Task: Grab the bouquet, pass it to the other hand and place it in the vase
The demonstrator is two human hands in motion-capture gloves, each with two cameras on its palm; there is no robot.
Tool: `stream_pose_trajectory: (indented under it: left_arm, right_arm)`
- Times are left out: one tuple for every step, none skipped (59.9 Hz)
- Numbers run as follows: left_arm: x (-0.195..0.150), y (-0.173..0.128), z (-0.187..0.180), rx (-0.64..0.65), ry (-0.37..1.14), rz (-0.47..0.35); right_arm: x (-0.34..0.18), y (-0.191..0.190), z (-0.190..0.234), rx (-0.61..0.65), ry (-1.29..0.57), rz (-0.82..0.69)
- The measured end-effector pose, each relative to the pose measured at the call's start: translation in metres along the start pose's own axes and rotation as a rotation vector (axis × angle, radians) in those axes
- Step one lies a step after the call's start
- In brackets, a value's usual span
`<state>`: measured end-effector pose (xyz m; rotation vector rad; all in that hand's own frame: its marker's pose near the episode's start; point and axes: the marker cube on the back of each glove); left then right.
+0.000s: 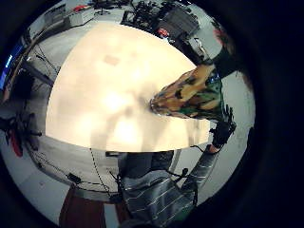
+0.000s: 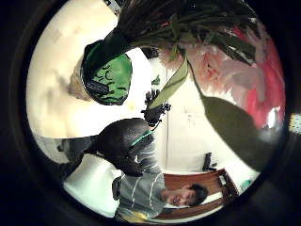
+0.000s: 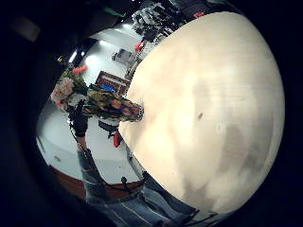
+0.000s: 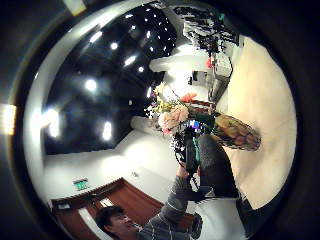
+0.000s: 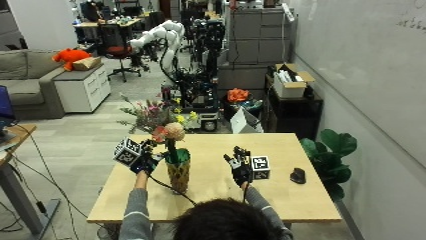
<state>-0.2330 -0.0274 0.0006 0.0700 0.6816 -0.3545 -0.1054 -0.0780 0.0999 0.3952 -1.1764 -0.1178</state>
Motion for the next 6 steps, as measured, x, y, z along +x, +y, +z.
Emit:
stream_pose_trajectory:
  left_arm:
    - [-0.001, -0.001, 0.000, -0.001, 0.000, -0.014]
    - [-0.001, 0.000, 0.000, -0.003, 0.002, -0.021]
    - [0.001, 0.004, -0.001, -0.006, 0.005, -0.026]
    - [0.005, 0.010, -0.003, -0.010, 0.008, -0.030]
    - [0.010, 0.018, -0.006, -0.013, 0.009, -0.034]
    - [0.013, 0.024, -0.008, -0.016, 0.010, -0.036]
  right_arm:
    - [-0.001, 0.000, 0.002, -0.003, -0.008, -0.001]
    - [-0.004, 0.001, 0.004, -0.016, -0.042, 0.000]
    - [-0.007, 0.002, 0.006, -0.030, -0.079, 0.016]
    - [-0.010, 0.003, 0.008, -0.042, -0.110, 0.041]
    - [-0.011, 0.004, 0.009, -0.052, -0.133, 0.061]
    - [-0.012, 0.005, 0.010, -0.057, -0.146, 0.071]
